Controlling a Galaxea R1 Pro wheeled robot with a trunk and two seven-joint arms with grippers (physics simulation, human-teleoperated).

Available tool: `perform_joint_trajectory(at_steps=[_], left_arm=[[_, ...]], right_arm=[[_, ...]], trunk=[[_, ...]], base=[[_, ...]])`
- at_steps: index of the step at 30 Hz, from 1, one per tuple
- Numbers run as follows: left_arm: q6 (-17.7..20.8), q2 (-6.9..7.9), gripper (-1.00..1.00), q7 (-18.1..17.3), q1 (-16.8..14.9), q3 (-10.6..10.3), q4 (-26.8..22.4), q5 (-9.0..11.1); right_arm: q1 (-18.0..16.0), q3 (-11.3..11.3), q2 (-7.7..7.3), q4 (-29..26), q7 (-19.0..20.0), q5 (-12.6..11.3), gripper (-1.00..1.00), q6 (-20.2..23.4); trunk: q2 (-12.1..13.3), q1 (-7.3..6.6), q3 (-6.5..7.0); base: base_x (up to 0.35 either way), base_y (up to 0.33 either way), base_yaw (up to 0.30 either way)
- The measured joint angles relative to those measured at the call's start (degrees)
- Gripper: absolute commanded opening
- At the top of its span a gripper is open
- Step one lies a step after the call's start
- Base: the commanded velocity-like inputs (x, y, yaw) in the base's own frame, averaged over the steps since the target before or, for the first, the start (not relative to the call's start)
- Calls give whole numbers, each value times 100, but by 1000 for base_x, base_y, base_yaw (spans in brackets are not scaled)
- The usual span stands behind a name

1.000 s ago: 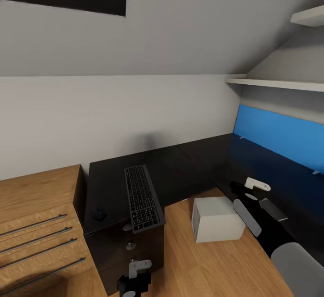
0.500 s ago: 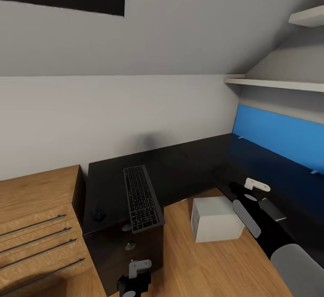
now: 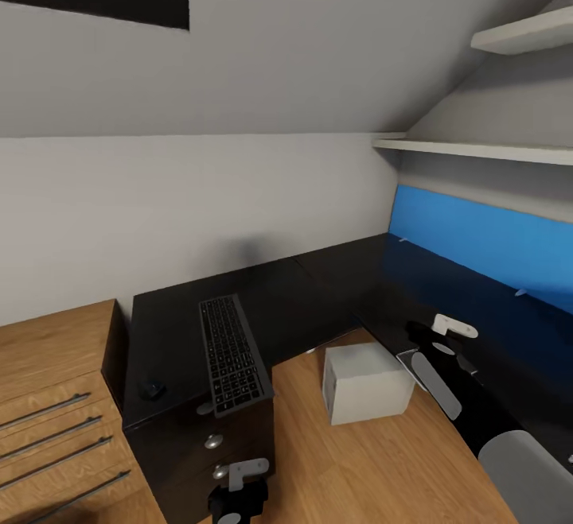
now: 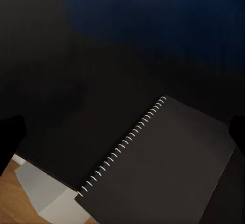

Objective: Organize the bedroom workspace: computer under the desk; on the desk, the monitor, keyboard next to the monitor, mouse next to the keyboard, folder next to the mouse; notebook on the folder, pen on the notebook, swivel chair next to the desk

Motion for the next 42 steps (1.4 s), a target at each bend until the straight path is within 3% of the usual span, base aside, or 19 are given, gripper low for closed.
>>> perform_joint_trajectory(at_steps=[13, 23, 28, 42], left_arm=[[14, -23, 100, -4, 2, -13, -9, -9], [22, -23, 100, -20, 2, -13, -8, -9], [13, -15, 100, -16, 1, -13, -4, -5], [35, -25, 100, -29, 1, -28, -7, -19]], right_arm=[[15, 13, 4, -46, 20, 25, 100, -38], [17, 10, 99, -102, 11, 32, 100, -44], [16, 11, 111, -104, 1, 37, 100, -42], [17, 17, 117, -92, 38, 36, 100, -35]], trunk=[[0, 0, 1], [0, 0, 1], [0, 0, 1], [0, 0, 1]], base=[[0, 0, -7], [0, 0, 0], [0, -277, 0], [0, -15, 0]])
